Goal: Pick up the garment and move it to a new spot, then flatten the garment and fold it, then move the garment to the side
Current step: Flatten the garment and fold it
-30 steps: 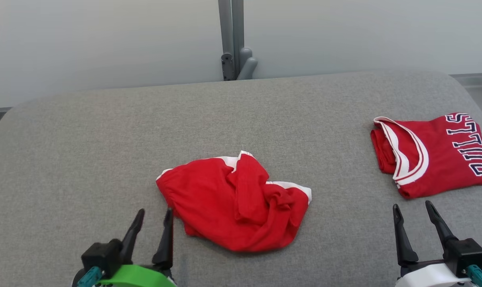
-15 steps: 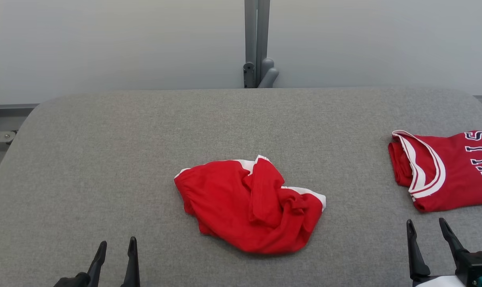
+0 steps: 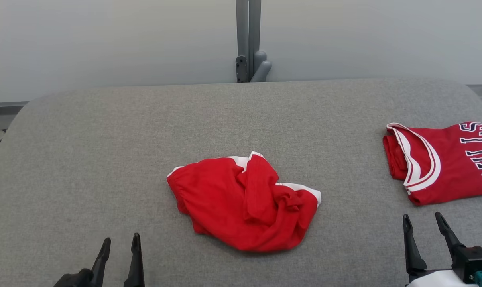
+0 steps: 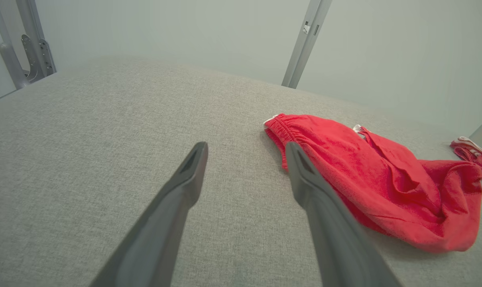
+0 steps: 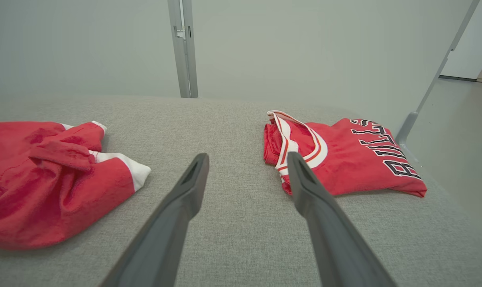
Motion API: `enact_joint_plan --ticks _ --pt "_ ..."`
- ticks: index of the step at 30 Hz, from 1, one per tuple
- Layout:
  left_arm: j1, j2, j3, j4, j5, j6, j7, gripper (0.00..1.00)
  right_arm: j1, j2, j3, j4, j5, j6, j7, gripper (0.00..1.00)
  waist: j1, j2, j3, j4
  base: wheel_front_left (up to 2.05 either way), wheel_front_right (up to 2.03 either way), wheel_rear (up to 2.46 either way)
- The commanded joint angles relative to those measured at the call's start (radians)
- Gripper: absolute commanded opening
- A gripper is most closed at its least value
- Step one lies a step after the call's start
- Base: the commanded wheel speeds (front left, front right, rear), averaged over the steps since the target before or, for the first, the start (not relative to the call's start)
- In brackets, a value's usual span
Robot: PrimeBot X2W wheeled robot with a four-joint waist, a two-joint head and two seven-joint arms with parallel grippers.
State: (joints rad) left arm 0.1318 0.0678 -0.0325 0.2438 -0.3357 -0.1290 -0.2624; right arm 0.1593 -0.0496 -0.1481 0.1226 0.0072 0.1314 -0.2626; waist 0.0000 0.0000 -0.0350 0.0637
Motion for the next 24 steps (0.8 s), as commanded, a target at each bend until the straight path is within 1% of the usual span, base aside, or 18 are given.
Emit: enact_joint_plan --ticks 1,5,8,13,15,16,21,24 --pt "-0.030 -0.003 -0.010 -0.001 -0.015 -0.002 -0.003 1.00 -0.014 -0.002 0.004 -0.009 0.002 -0.002 -0.003 1.00 0.0000 0.0000 0.017 -0.013 0.00 0.00 0.00" --pt "-0.087 -0.006 -0.040 0.042 -0.090 -0.003 -0.003 1.00 -0.035 -0.002 0.019 -0.030 -0.007 -0.002 -0.003 1.00 0.0000 0.0000 0.063 -0.032 0.00 0.00 0.00" --pt "-0.186 0.001 -0.083 0.095 -0.153 -0.003 0.003 1.00 -0.064 -0.002 0.028 -0.047 -0.013 -0.002 -0.003 1.00 0.0000 0.0000 0.117 -0.040 0.00 0.00 0.00" --pt "-0.364 0.032 -0.160 0.177 -0.277 -0.003 0.105 1.00 -0.107 -0.002 0.046 -0.060 -0.014 -0.002 -0.003 1.00 0.0000 0.0000 0.191 -0.060 0.00 0.00 0.00" --pt "-0.425 0.048 -0.179 0.215 -0.318 -0.003 0.144 1.00 -0.119 -0.002 0.049 -0.058 -0.006 -0.002 -0.003 1.00 0.0000 0.0000 0.209 -0.067 0.00 0.00 0.00" --pt "-0.425 0.048 -0.179 0.215 -0.318 -0.003 0.144 1.00 -0.119 -0.002 0.049 -0.058 -0.006 -0.002 -0.003 1.00 0.0000 0.0000 0.209 -0.067 0.00 0.00 0.00" --pt "-0.545 0.092 -0.207 0.376 -0.354 -0.003 0.245 1.00 -0.147 -0.002 0.068 -0.046 0.002 -0.002 -0.003 1.00 0.0000 0.0000 0.237 -0.088 0.00 0.00 0.00" --pt "-0.600 0.106 -0.246 0.469 -0.410 -0.003 0.303 1.00 -0.167 -0.002 0.080 -0.038 0.010 -0.002 -0.003 1.00 0.0000 0.0000 0.247 -0.106 0.00 0.00 0.00"
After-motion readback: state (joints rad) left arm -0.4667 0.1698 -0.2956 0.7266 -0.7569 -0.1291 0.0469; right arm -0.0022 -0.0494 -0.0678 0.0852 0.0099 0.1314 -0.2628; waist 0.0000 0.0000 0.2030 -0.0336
